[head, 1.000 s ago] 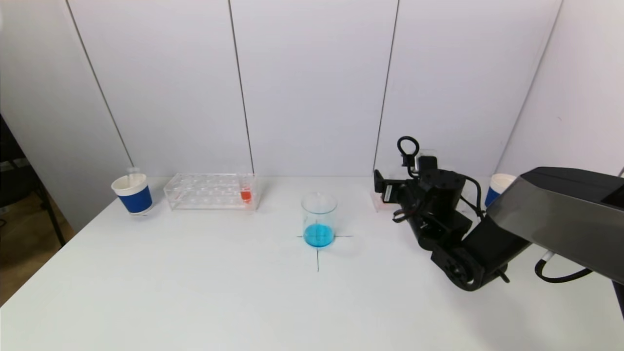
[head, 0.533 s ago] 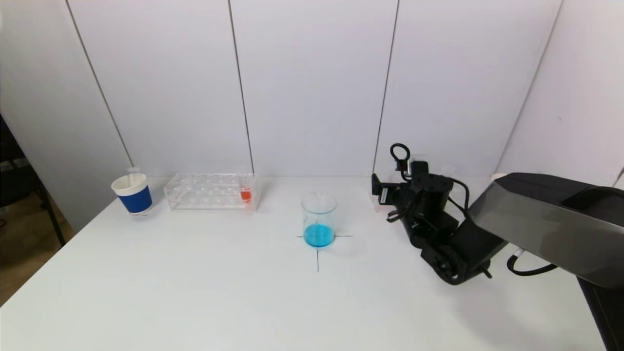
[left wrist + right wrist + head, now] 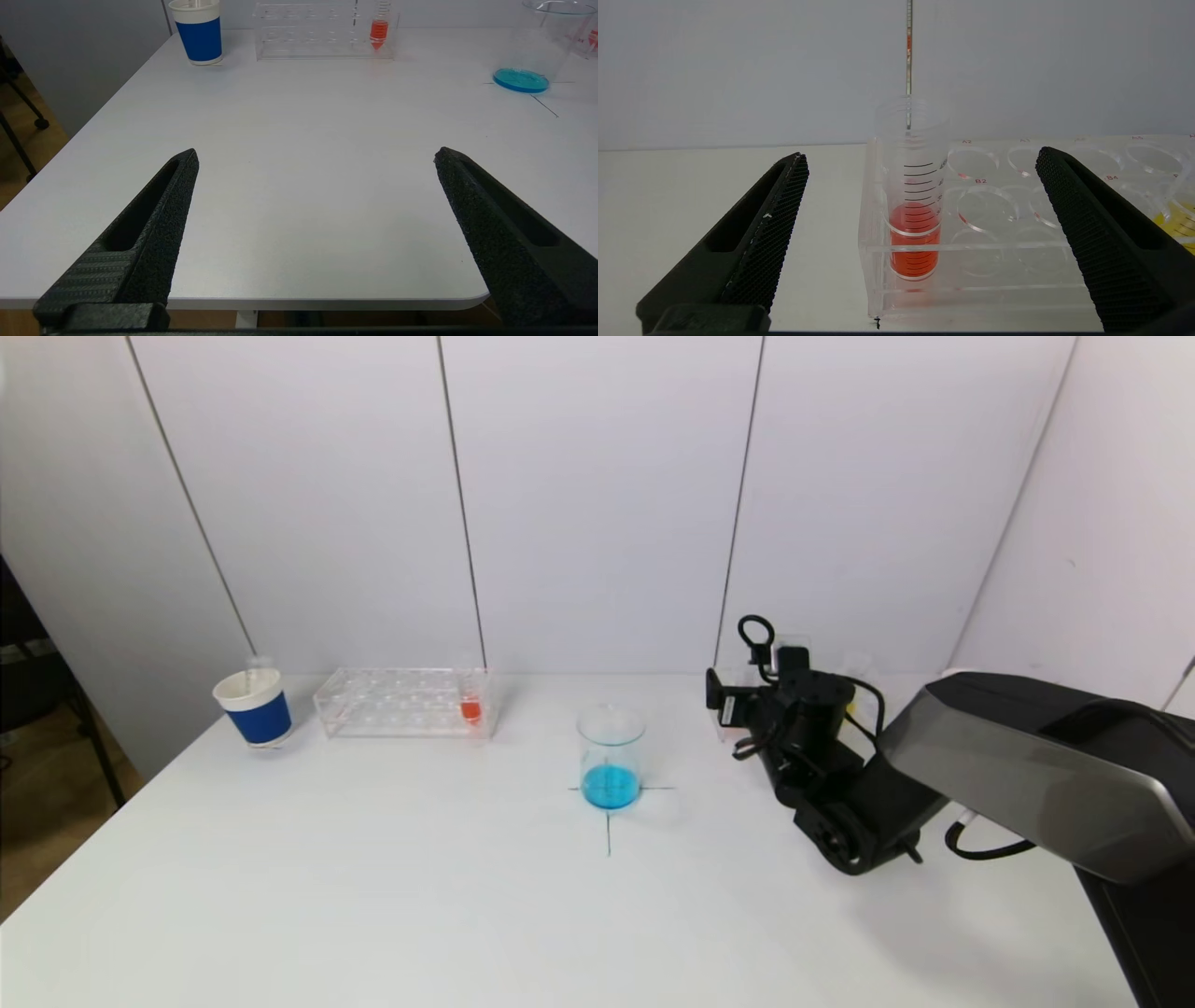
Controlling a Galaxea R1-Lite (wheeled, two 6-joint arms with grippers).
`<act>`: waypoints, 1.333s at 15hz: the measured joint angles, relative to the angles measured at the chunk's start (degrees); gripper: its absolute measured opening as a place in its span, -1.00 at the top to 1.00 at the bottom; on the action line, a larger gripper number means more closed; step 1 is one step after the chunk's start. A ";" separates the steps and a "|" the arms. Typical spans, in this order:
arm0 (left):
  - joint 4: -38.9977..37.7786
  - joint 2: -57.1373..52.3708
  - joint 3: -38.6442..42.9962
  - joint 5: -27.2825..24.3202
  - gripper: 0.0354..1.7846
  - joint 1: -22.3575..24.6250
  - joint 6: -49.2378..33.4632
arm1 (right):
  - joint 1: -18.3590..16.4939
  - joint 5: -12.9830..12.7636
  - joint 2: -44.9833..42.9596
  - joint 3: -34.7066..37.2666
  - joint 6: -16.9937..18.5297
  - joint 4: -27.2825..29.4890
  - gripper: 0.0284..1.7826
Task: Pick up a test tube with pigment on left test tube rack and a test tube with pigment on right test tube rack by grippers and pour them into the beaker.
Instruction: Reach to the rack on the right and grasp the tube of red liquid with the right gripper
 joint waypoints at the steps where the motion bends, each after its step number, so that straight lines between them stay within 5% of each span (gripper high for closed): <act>1: 0.02 0.00 0.00 0.00 -0.98 0.00 0.00 | 0.00 0.05 0.16 -0.16 0.00 -0.07 -0.99; 20: 0.02 0.00 0.00 0.00 -0.98 0.00 -0.02 | -0.96 0.50 4.10 -8.51 0.02 3.40 -0.99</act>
